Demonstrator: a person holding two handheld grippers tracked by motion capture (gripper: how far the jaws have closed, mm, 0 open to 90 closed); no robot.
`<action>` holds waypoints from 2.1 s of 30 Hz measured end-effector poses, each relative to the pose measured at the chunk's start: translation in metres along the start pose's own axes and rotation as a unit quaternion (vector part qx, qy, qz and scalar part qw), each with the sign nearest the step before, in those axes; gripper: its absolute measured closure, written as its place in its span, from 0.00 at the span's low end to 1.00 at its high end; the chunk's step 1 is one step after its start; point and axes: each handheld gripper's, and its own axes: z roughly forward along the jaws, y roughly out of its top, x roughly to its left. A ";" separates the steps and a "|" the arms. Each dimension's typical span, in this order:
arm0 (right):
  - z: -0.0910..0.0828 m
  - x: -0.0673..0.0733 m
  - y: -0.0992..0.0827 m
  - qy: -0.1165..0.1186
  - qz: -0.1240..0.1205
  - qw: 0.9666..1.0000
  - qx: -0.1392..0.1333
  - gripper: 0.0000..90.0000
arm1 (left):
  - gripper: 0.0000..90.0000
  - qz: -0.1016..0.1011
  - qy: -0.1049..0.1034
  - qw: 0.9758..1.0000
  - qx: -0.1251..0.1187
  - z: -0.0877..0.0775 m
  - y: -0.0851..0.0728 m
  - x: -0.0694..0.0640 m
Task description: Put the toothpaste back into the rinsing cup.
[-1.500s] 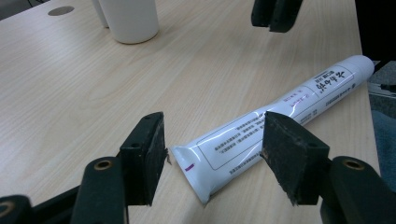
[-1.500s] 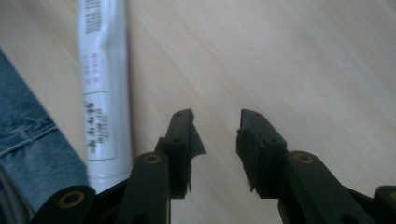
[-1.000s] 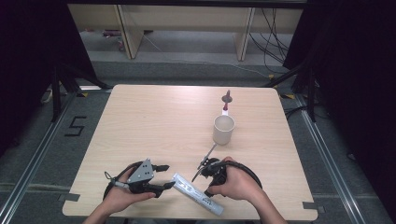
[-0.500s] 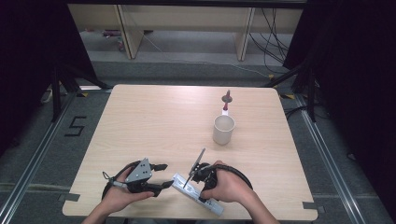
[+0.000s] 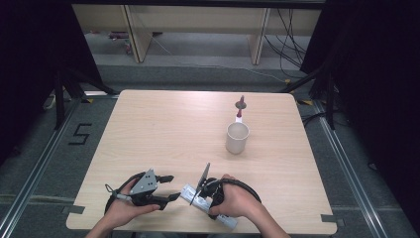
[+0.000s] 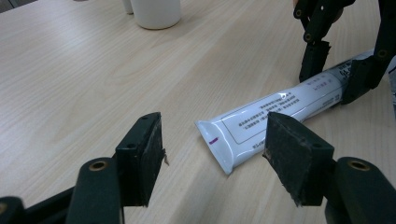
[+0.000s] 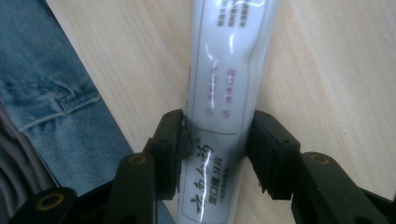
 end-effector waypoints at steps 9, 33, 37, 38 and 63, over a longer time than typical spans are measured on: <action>0.002 0.001 0.003 -0.007 -0.010 1.000 0.010 0.66 | 0.41 -0.004 0.009 1.000 -0.001 -0.005 -0.001 0.004; -0.004 -0.013 -0.014 -0.012 0.022 0.997 -0.070 0.84 | 0.41 -0.012 0.020 1.000 -0.006 -0.006 -0.003 0.008; -0.005 -0.014 -0.019 -0.008 0.033 0.996 -0.087 0.85 | 0.41 -0.026 0.026 0.999 -0.022 -0.008 -0.002 0.009; -0.006 -0.015 -0.020 -0.010 0.032 0.995 -0.093 0.85 | 0.41 -0.031 0.024 0.999 -0.028 -0.009 -0.002 0.010; -0.034 -0.021 -0.047 -0.053 0.072 0.929 -0.359 0.85 | 0.37 -0.111 0.011 0.988 -0.109 0.003 0.033 0.009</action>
